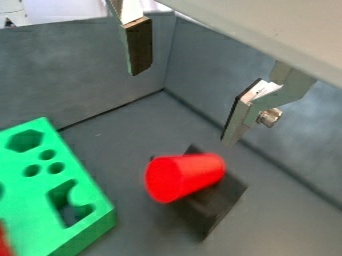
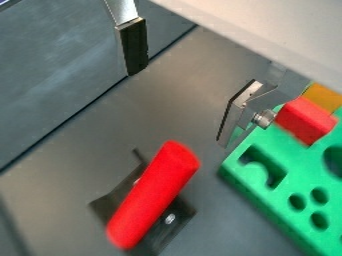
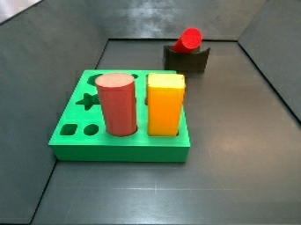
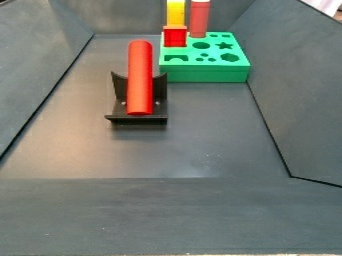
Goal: Pick up the round object. Move up. Place the round object on the fixture. Regrasp the round object. Move to above the board. Insert the round object.
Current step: Regrasp the round object.
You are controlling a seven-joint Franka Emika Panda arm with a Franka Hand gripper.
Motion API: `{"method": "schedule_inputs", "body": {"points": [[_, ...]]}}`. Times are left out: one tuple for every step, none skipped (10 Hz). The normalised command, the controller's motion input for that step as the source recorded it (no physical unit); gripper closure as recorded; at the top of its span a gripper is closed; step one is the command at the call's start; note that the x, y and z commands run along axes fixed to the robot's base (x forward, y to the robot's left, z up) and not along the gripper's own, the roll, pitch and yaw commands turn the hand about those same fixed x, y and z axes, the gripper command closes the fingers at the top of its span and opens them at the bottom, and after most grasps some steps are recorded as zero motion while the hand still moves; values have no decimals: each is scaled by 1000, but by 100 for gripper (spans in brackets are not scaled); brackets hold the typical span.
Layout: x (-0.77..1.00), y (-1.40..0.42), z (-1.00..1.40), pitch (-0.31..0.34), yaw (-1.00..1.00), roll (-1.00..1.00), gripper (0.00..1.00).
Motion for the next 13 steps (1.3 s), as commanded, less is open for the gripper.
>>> {"method": "schedule_inputs", "body": {"points": [[30,-24,3,51,67,1000,0],[43,-25,4,60,70,1000,0],[63,-29,1,76,76,1000,0],[76,-29,1,93,83,1000,0],[87,-37,0,110,91,1000,0],[93,-37,-3,123,99,1000,0],[96,-42,-2,154,127,1000,0],[96,-44,-2,167,144,1000,0],[97,-46,-5,193,193,1000,0],[104,-51,-7,175,219,782,0],[107,-51,-7,148,229,588,0],[105,-53,-7,115,232,400,0],[97,-37,4,80,232,267,0]]}}
